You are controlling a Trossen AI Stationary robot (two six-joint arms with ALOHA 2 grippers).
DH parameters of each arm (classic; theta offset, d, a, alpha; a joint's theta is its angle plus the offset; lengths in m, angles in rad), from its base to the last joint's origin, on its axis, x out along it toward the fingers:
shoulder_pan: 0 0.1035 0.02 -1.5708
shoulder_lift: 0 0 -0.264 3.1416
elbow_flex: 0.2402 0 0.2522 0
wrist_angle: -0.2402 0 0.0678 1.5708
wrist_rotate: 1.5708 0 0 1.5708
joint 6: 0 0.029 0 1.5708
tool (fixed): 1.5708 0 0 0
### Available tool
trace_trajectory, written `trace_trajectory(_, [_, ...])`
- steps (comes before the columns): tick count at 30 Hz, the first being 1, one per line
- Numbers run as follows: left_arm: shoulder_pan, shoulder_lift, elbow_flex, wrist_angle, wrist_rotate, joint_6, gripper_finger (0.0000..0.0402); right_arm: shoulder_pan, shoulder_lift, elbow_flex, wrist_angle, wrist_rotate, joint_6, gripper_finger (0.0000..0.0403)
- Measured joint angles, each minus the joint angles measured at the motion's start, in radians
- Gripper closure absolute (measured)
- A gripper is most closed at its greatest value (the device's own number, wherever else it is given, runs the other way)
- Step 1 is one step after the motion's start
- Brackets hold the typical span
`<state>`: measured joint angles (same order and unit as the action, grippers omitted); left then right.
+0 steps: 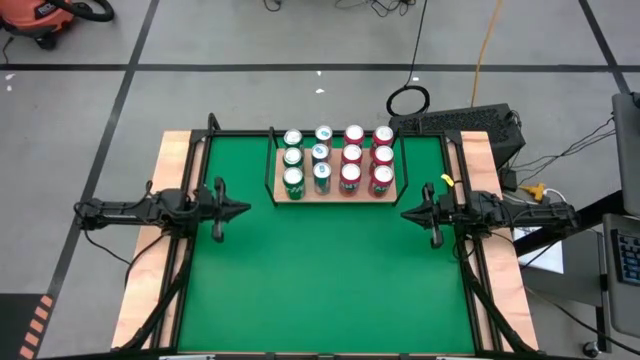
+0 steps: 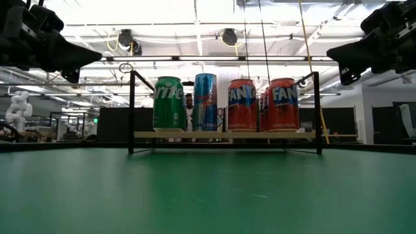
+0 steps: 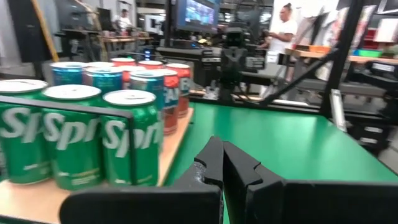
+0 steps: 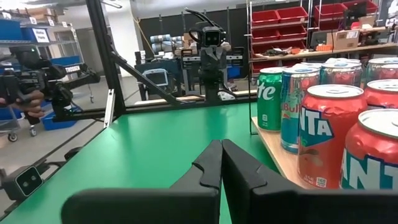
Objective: Place canned beverage on shelf
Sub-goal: Return to Home Position
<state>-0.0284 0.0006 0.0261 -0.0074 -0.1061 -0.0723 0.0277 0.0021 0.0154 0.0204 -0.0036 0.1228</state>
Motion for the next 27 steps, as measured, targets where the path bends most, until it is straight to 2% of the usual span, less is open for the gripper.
trace_trajectory(27, [0.0,0.0,0.001,-0.023,0.055,0.0,0.0402,0.0,0.001,0.0,0.004,0.002,0.007,0.0403])
